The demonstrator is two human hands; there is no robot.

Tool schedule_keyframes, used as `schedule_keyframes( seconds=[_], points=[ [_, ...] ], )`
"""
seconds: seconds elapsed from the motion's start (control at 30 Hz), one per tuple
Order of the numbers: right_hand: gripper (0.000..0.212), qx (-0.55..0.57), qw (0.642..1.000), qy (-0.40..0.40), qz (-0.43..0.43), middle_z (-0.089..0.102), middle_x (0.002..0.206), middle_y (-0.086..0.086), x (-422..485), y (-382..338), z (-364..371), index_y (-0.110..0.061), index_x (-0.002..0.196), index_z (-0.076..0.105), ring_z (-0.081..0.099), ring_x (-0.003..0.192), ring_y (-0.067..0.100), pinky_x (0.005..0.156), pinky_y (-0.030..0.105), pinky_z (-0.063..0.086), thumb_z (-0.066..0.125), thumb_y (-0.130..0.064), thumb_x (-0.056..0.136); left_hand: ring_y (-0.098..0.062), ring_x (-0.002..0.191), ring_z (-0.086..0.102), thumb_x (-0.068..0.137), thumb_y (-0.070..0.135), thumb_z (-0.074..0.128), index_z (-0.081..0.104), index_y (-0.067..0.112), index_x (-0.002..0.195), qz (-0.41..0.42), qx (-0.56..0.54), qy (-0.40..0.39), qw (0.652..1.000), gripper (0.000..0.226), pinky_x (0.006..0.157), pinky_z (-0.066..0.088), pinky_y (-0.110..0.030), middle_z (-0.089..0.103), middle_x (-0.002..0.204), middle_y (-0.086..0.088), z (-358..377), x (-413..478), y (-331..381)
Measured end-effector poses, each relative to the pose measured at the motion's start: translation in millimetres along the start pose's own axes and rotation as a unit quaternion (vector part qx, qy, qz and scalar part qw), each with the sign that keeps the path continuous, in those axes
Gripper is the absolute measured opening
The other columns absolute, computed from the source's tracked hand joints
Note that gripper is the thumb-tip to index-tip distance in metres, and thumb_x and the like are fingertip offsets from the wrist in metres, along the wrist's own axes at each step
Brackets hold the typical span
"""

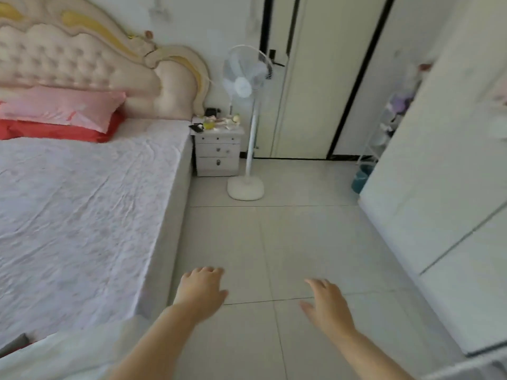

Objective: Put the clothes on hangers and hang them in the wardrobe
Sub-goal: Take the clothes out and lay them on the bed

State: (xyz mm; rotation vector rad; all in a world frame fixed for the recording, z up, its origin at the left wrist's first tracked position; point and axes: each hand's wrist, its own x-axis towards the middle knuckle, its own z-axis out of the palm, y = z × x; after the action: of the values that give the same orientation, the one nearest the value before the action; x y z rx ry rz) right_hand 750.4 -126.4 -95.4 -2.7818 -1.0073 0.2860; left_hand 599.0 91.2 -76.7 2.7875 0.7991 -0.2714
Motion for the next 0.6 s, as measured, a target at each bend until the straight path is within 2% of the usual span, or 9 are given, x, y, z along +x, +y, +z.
schedule_keyframes(
  seconds=[0.13,0.27,0.43,0.6],
  points=[
    [0.053,0.035,0.99,0.058,0.122,0.042,0.138,-0.004,-83.6,126.3,-39.2,-0.023,0.14,0.034,0.04,0.124,0.016,0.1,0.026,0.035,0.05,-0.038,0.092,-0.019,0.129,0.037,0.091,0.045,0.044,0.034,0.026,0.138,0.142,0.024,-0.006,0.99,0.052,0.106,0.027,-0.034,0.043,0.138,0.003,6.1,9.5,156.3],
    [0.056,0.053,0.962,0.107,0.244,0.041,0.139,-0.002,-164.7,231.5,-78.3,-0.022,0.142,0.031,0.038,0.126,0.018,0.102,0.027,0.034,0.05,-0.038,0.092,-0.019,0.126,0.039,0.092,0.045,0.043,0.037,0.025,0.135,0.281,0.057,-0.02,0.958,0.048,0.105,0.027,-0.035,0.044,0.136,0.001,16.1,6.7,310.5],
    [0.055,0.053,0.916,0.16,0.364,0.04,0.139,-0.001,-243.8,332.1,-118.8,-0.022,0.141,0.032,0.036,0.128,0.018,0.104,0.027,0.032,0.05,-0.038,0.092,-0.018,0.128,0.038,0.093,0.047,0.042,0.029,0.026,0.141,0.435,0.07,-0.02,0.897,0.055,0.106,0.029,-0.035,0.04,0.141,0.004,25.6,-12.1,479.2],
    [0.056,0.005,0.872,0.205,0.444,0.038,0.14,-0.003,-284.8,412.9,-159.5,-0.023,0.141,0.03,0.034,0.128,0.017,0.104,0.028,0.03,0.05,-0.04,0.091,-0.019,0.119,0.046,0.092,0.043,0.043,0.039,0.022,0.135,0.574,0.051,-0.001,0.817,0.048,0.098,0.036,-0.032,0.05,0.131,0.001,28.7,-23.8,619.6]
  ],
)
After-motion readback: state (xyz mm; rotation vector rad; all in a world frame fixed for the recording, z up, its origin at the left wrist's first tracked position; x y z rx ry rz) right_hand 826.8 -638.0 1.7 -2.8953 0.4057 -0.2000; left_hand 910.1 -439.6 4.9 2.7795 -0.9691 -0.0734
